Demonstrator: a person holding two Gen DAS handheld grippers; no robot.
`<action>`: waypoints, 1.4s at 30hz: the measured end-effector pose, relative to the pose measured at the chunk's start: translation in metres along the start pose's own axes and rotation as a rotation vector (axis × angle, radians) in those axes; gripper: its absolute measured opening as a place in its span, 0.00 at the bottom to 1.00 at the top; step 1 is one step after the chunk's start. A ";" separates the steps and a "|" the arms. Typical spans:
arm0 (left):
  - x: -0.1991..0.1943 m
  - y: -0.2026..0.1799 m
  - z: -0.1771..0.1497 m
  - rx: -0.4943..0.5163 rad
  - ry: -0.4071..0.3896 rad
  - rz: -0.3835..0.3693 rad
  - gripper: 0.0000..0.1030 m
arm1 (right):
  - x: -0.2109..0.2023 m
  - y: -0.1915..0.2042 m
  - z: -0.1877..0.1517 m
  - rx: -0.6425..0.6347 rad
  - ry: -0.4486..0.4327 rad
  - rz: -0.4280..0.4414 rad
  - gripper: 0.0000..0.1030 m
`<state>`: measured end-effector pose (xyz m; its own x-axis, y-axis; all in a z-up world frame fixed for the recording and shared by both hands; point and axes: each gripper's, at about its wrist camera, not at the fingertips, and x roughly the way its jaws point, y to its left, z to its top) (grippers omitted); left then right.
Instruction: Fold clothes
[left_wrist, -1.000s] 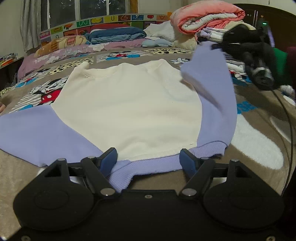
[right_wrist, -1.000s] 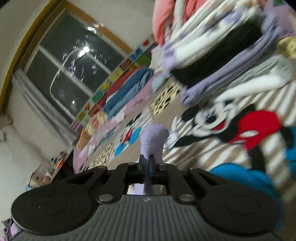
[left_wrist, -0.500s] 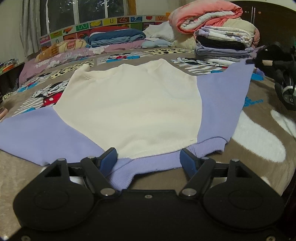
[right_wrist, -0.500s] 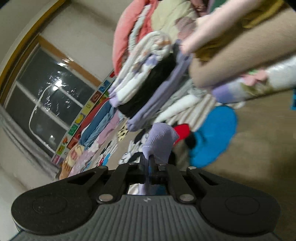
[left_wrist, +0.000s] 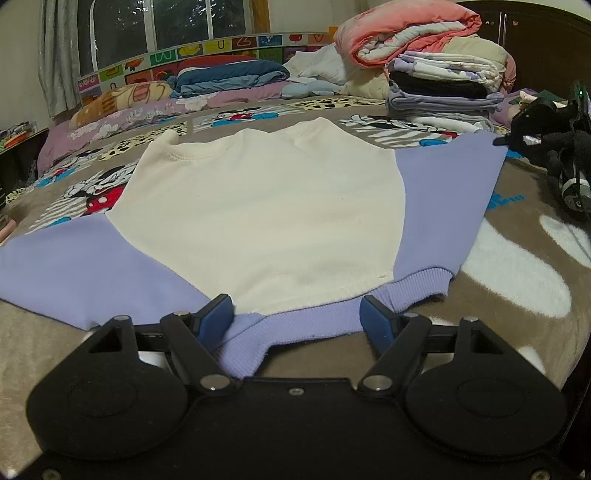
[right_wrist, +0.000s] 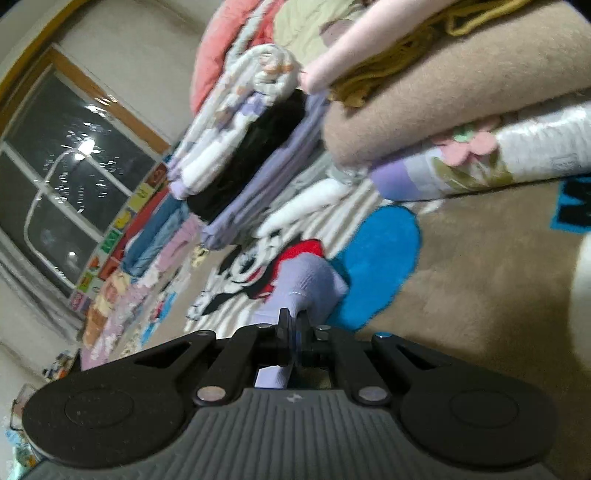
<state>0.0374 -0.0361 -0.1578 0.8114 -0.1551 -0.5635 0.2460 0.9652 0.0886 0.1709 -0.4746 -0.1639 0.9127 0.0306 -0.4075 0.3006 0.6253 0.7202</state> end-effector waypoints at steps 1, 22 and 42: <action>0.000 0.000 0.000 0.000 0.000 0.000 0.74 | -0.001 -0.002 -0.001 0.004 -0.005 -0.018 0.04; -0.010 -0.005 -0.001 0.020 0.047 -0.026 0.79 | -0.057 0.066 -0.036 -0.235 -0.014 0.042 0.31; -0.048 0.032 0.015 -0.145 -0.035 0.111 0.74 | -0.149 0.135 -0.231 -0.971 0.363 0.305 0.32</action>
<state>0.0142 -0.0005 -0.1155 0.8479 -0.0511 -0.5277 0.0775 0.9966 0.0280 0.0120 -0.2151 -0.1358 0.7271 0.4187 -0.5440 -0.4191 0.8984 0.1314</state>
